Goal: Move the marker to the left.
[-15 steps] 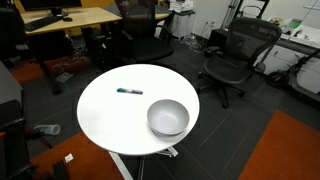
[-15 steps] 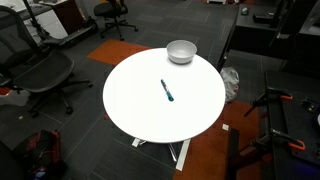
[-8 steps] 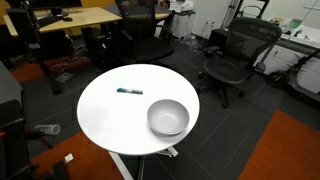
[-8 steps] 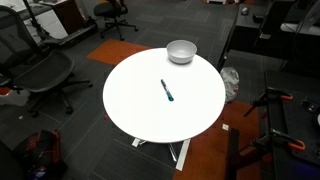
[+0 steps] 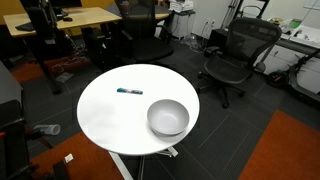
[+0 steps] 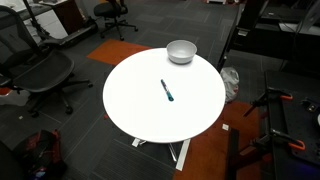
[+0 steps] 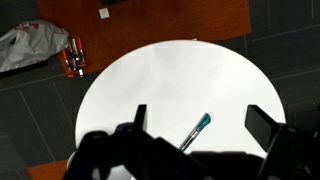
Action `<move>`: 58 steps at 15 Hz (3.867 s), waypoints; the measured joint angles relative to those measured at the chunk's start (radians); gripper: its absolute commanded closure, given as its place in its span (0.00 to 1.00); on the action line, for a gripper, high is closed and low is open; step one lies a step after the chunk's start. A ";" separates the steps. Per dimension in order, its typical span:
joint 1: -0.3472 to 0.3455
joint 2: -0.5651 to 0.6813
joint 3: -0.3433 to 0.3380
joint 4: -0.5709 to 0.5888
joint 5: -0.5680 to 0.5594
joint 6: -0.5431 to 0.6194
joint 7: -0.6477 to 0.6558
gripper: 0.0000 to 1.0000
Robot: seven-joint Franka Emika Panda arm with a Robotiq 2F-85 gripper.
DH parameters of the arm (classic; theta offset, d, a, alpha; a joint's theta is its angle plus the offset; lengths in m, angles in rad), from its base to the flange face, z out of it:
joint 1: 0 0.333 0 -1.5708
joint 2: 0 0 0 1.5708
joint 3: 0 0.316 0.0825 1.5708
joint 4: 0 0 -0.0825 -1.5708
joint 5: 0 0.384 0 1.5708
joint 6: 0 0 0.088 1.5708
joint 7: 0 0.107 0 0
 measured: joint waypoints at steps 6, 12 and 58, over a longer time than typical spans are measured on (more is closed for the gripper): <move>-0.001 0.144 0.038 0.091 -0.002 0.041 0.172 0.00; -0.002 0.336 0.042 0.180 -0.009 0.139 0.347 0.00; 0.100 1.059 -0.091 0.622 -0.005 0.399 0.644 0.00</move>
